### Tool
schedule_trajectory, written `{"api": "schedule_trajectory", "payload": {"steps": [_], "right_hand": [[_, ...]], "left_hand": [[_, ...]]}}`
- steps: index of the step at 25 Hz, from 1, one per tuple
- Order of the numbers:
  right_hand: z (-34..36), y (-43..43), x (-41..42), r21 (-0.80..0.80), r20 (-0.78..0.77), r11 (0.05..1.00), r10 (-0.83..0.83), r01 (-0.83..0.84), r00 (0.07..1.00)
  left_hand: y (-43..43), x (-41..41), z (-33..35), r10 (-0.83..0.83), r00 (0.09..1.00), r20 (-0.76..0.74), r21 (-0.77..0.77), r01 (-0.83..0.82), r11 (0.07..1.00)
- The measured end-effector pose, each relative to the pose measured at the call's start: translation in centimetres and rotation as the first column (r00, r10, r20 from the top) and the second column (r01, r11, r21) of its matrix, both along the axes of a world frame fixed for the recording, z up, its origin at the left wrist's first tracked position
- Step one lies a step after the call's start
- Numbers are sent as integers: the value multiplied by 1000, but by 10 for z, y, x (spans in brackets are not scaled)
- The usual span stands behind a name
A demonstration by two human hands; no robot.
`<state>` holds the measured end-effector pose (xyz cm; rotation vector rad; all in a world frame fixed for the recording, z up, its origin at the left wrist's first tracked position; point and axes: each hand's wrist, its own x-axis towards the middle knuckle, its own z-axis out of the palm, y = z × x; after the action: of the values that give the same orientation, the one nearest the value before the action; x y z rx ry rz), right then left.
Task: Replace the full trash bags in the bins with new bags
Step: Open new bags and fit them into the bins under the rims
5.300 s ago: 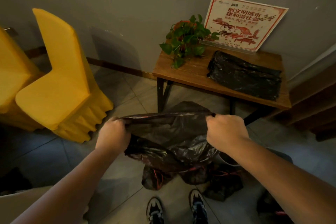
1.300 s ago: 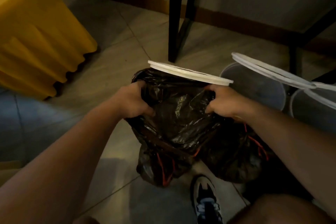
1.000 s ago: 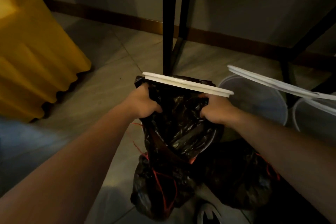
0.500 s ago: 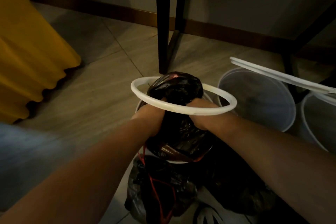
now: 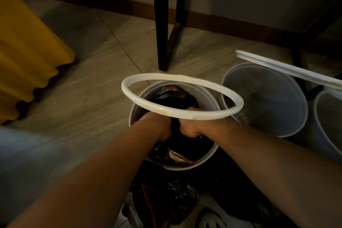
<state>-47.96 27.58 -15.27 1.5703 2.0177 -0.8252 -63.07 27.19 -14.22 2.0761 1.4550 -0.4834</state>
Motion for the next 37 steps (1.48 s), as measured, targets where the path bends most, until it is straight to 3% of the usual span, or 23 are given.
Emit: {"api": "schedule_trajectory", "payload": {"steps": [2, 5, 9, 14, 16, 20, 22, 24, 28, 30, 34, 37], "right_hand": [[22, 0, 13, 112, -91, 988, -96, 106, 991], [61, -18, 30, 202, -104, 964, -155, 174, 982], [76, -53, 49, 345, -189, 886, -257, 309, 948], [71, -74, 56, 307, -343, 830, -360, 466, 868], [75, -71, 55, 297, -380, 829, -353, 474, 855], [87, -70, 71, 153, -272, 867, -425, 475, 863], [90, -79, 77, -38, -343, 827, -539, 561, 770], [89, -91, 81, -131, -427, 765, -618, 631, 660], [81, -126, 82, -181, -552, 620, -706, 763, 443], [79, -139, 77, -190, -575, 603, -708, 775, 410], [84, -138, 81, 9, -717, 575, -567, 818, 406], [83, -131, 79, -89, -782, 412, -593, 907, 193]], "left_hand": [[-5, -12, 10, 131, 986, 99, 89, -140, 986], [-17, -26, 35, 206, 946, 249, 198, -258, 946], [-22, -44, 60, 180, 955, 234, 207, -230, 951], [-36, -48, 71, 195, 965, 178, 94, -214, 972], [-44, -47, 76, 217, 956, 197, 144, -247, 958], [-49, -70, 85, 252, 941, 224, 230, -302, 925], [-61, -78, 83, 291, 903, 316, 171, -355, 919], [-79, -77, 79, 367, 832, 416, 68, -431, 900], [-106, -64, 58, 391, 715, 579, 140, -559, 817], [-102, -58, 54, 353, 697, 624, 205, -582, 787], [-80, -48, 57, 371, 645, 668, 201, -636, 745], [-79, -39, 62, 374, 563, 737, 113, -648, 753]]}}
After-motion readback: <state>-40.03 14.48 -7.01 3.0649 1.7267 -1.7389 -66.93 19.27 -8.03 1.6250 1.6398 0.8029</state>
